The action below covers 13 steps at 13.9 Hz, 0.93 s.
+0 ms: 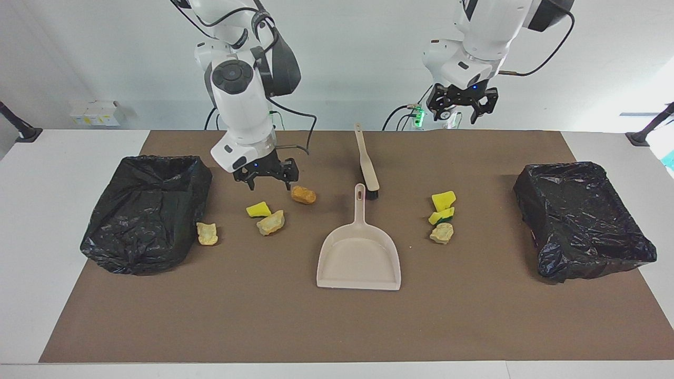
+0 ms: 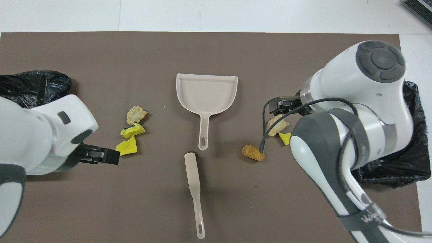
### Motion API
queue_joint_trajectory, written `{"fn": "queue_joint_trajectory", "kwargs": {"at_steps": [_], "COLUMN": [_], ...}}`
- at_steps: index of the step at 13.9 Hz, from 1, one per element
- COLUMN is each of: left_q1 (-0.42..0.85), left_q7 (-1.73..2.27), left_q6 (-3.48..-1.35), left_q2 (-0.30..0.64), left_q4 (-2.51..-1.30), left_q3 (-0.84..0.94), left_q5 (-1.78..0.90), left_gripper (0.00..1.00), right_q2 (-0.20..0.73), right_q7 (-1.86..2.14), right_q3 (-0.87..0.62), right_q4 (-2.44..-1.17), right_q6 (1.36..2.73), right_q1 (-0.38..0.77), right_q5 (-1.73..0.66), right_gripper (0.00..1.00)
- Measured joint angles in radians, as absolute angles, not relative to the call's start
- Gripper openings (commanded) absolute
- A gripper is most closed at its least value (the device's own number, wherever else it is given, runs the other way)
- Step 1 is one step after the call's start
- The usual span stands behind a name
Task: Sweep and dump trash in bin
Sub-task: 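Grasp the beige dustpan handle with the right gripper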
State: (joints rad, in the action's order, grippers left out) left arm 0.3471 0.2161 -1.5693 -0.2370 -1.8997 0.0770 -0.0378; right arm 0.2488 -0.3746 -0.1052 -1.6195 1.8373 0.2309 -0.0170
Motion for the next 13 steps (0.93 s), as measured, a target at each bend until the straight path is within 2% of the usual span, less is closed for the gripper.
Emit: {"fn": "queue_joint_trajectory", "kwargs": {"at_steps": [4, 7, 10, 11, 13], "left_q1": [0.475, 0.570, 0.648, 0.676, 0.714], "left_q7": [0.345, 0.471, 0.555, 0.587, 0.623], "left_q6": [-1.654, -1.696, -1.824, -1.876, -1.964], "left_q2": [-0.297, -0.326, -0.339, -0.338, -0.332], "left_q4": [-2.062, -2.144, -2.253, -2.288, -2.345], "left_q3": [0.078, 0.078, 0.077, 0.078, 0.078], "left_q5": [-0.049, -0.054, -0.059, -0.060, -0.060], "left_gripper": [1.00, 1.00, 1.00, 1.00, 1.00], "right_q2": [0.379, 0.458, 0.519, 0.527, 0.528], "right_q7": [-0.518, -0.658, -0.762, -0.788, -0.814], "right_q3": [-0.108, -0.115, -0.116, -0.117, -0.121], "right_q4": [-1.519, -1.496, -1.490, -1.490, -1.491], "right_q6": [1.868, 1.959, 2.031, 2.047, 2.063], "right_q1": [0.290, 0.374, 0.447, 0.458, 0.468], "right_q5": [-0.018, -0.018, -0.018, -0.018, -0.053], "right_gripper": [1.00, 1.00, 1.00, 0.91, 0.90]}}
